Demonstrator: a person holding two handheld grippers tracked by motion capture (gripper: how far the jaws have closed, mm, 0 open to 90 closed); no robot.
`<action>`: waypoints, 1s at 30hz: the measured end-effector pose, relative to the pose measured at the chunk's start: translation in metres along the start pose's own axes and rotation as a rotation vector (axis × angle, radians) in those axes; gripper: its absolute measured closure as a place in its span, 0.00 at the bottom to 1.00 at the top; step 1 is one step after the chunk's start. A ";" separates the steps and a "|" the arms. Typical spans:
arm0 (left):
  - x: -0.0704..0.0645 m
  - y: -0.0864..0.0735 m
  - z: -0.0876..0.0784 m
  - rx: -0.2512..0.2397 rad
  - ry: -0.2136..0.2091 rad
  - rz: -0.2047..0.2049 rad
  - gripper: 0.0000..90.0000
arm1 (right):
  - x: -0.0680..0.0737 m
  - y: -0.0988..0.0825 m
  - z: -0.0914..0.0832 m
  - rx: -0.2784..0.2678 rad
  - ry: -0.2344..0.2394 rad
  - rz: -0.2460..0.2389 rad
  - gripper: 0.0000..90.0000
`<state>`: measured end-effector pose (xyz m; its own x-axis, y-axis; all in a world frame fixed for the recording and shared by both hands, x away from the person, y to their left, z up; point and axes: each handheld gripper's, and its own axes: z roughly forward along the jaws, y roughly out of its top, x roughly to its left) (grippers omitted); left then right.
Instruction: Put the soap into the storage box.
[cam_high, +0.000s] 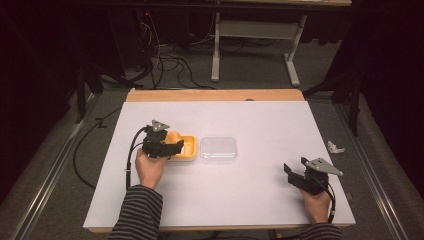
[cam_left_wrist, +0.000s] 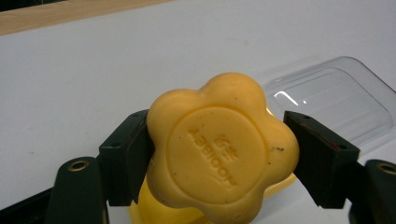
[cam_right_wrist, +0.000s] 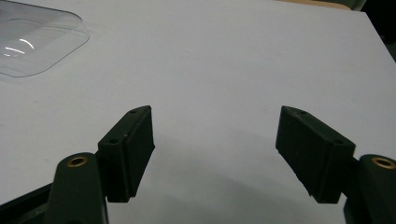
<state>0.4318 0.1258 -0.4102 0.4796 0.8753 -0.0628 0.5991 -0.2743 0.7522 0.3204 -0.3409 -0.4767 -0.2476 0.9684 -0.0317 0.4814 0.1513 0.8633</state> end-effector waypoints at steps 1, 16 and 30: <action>0.000 0.000 0.001 0.002 0.002 -0.002 0.31 | 0.000 0.000 0.000 0.001 0.000 -0.003 0.31; -0.002 -0.003 0.020 0.049 0.020 0.016 0.31 | 0.000 0.000 0.000 0.000 0.000 0.000 0.31; -0.001 -0.006 0.034 0.089 0.024 0.014 0.31 | 0.000 0.000 0.000 -0.003 0.001 0.001 0.31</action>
<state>0.4493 0.1126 -0.4369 0.4729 0.8804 -0.0362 0.6480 -0.3196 0.6914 0.3201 -0.3409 -0.4767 -0.2479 0.9683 -0.0308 0.4787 0.1501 0.8650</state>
